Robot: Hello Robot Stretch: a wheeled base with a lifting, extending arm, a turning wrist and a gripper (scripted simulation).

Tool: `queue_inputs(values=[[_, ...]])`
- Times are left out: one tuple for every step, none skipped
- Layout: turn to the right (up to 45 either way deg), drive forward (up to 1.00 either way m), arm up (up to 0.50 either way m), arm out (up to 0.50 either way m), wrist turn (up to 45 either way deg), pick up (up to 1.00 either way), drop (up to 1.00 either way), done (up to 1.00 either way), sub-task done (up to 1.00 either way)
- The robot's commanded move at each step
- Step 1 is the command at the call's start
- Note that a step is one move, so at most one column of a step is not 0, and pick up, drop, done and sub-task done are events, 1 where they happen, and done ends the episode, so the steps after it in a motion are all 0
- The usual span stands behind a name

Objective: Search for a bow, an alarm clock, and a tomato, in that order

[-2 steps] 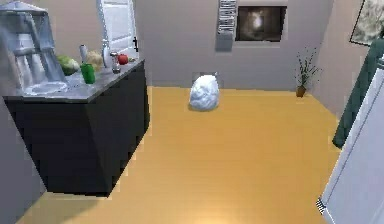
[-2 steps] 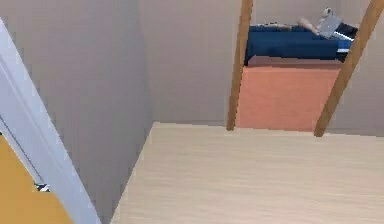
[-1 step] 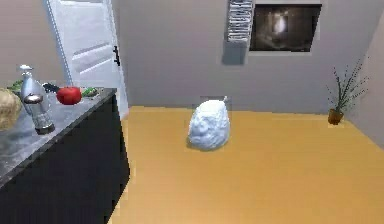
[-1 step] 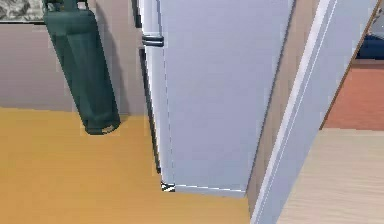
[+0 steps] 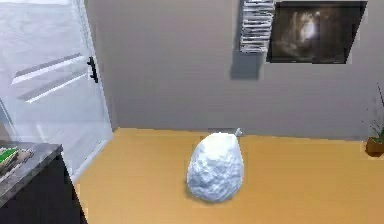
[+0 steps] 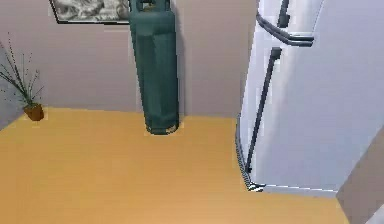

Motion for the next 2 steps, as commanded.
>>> queue_inputs(values=[[-45.0,0.0,0.0,0.0,0.0,0.0,0.0,0.0,0.0],[-12.0,0.0,0.0,0.0,0.0,0.0,0.0,0.0,0.0]])
